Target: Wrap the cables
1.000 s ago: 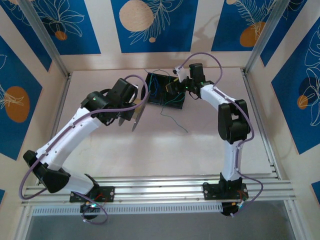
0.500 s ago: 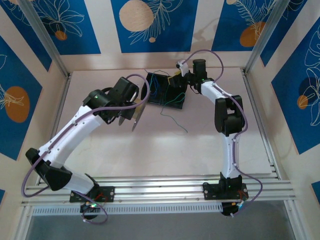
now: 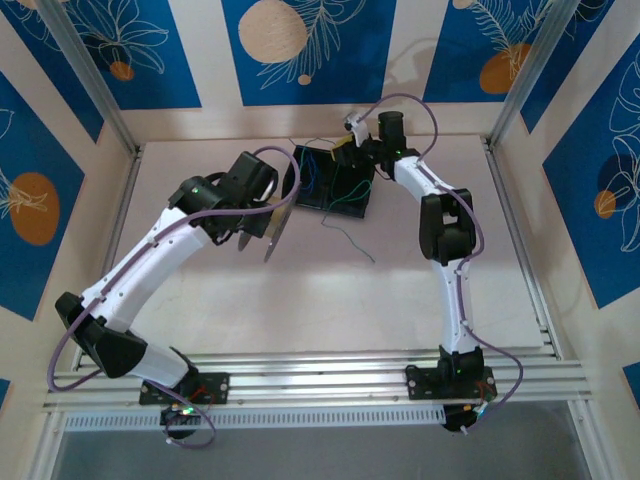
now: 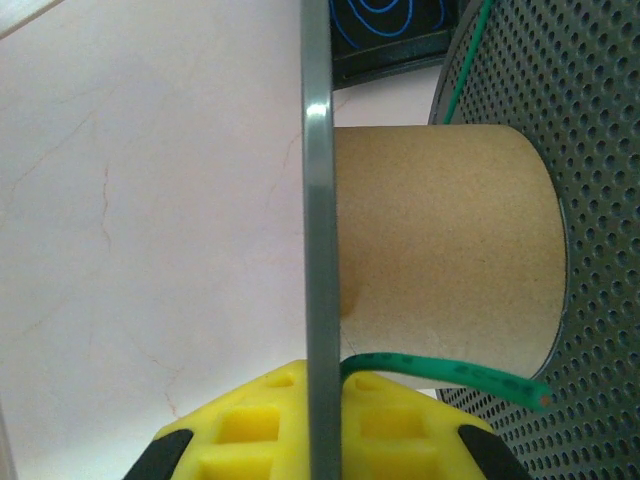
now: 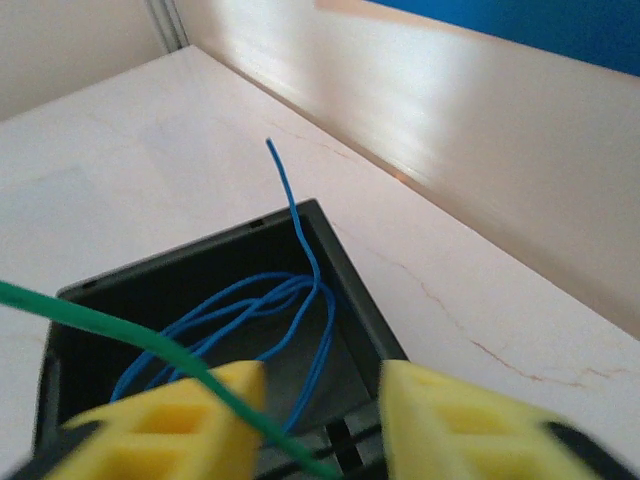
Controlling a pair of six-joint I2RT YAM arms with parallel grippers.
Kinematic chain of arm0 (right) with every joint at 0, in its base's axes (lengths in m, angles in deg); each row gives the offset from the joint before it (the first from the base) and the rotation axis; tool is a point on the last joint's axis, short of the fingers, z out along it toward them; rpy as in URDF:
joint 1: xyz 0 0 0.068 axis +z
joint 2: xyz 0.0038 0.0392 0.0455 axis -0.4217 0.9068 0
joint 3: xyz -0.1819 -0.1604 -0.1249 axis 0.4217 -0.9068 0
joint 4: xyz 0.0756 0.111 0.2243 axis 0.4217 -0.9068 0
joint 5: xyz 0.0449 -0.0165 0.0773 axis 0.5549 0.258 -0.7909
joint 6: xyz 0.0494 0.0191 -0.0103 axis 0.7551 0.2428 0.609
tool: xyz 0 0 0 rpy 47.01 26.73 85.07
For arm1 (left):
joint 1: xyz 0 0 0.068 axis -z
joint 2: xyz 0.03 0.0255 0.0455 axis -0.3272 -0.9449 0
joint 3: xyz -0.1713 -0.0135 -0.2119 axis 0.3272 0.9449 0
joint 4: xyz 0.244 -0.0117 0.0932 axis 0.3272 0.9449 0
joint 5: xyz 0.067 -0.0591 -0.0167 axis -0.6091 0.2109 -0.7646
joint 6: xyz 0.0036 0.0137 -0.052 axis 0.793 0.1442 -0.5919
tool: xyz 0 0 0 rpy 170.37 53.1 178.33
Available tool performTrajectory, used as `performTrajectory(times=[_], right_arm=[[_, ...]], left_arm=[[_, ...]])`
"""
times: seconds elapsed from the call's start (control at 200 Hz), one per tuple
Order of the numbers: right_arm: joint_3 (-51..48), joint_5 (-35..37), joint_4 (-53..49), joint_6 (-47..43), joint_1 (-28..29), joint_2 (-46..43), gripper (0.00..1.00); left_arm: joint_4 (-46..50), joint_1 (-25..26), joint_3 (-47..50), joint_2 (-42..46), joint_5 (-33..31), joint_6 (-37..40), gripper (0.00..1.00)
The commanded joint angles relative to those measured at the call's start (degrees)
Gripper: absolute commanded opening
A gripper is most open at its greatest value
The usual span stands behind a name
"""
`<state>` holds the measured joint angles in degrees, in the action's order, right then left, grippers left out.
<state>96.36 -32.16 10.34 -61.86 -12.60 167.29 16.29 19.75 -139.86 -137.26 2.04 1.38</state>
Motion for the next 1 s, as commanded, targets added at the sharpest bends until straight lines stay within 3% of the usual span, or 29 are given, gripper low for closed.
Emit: performTrajectory(times=[0.0,0.085,0.515,0.71,0.995], right_arm=[[3.25,-1.74,-3.14,-0.45,0.49,0.98,0.16],[2.29,-1.58,-2.71,-0.32,0.57,-0.1,0.0],[-16.01,9.53,4.7,-0.68,3.82,-21.51,0.0],[-18.34,8.02,2.06,-0.35,7.12,-29.97,0.0],[-33.18,3.89,3.52,-3.97,14.12,-46.73,0.0]], left_arm=[[-2.2,-0.87,-2.13,0.03,0.05,0.16,0.0],[-2.3,-0.97,-2.02,-0.17,0.17,-0.08,0.0],[-4.77,-3.37,-1.78,-3.91,-3.44,-2.82,0.0],[-6.23,-6.38,-4.83,-9.4,-5.71,-6.9,0.0],[-6.03,-14.4,-13.17,-13.34,-6.27,-15.69,0.0]])
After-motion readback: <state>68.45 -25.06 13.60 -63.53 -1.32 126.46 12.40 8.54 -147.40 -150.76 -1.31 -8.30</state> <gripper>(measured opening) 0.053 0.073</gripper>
